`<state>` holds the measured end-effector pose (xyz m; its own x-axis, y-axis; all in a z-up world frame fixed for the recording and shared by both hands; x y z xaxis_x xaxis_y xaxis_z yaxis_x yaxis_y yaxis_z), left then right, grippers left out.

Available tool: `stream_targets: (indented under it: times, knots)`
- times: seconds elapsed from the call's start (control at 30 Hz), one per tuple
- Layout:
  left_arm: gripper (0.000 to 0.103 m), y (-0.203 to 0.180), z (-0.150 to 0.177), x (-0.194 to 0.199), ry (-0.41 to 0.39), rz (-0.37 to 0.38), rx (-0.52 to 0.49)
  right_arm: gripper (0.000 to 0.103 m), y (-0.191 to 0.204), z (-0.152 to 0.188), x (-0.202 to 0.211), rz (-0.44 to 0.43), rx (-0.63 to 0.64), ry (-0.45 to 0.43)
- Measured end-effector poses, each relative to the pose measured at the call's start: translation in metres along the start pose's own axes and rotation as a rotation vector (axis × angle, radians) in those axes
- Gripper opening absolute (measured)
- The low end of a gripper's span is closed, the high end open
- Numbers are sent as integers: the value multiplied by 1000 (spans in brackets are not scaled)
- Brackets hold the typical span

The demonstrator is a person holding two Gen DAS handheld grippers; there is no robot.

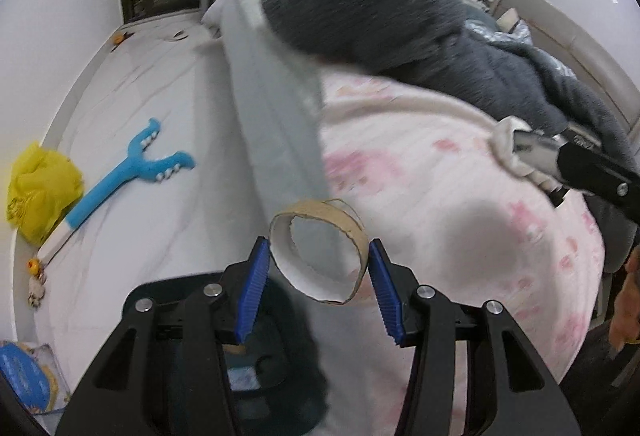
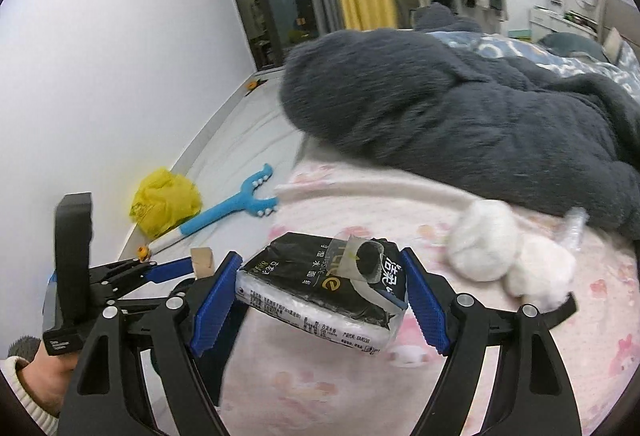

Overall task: Collect trash
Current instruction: 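Carry the tissue packet and cardboard tube with both tools to the green bin, then open the left tool over the bin while the right tool releases the tissue packet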

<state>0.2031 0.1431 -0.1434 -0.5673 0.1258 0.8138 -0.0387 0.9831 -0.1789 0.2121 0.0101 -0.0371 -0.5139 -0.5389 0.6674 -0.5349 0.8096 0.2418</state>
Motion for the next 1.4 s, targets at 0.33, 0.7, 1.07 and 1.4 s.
stream_targets:
  times: [0.33,0.7,1.07,1.4]
  knots:
    - [53,72,45,-16,110,-43,163,80,54,4,-22,-91,29,36]
    - [54,117,91,-38,275,-69,226,80,114,15,-64,-149,118,109]
    - [66,142,126,-44,378,-38,265,80,150,33,-107,-158,193,200]
    - [69,179,131,-16,321,-47,304,80,164,55,-149,-145,219,300]
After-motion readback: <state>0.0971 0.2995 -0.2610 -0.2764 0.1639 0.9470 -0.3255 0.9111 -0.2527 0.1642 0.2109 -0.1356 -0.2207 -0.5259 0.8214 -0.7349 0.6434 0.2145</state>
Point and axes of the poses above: each gripper's, at about its wrist camera, not at the fingertips, and x roughly against the way its jaws point, y to its left, z to its underside, the point moved 6 cm from there along -x, roughly the way its jaws point, and after that the axes turned 2 degrees about y, right-handed, at the moved point
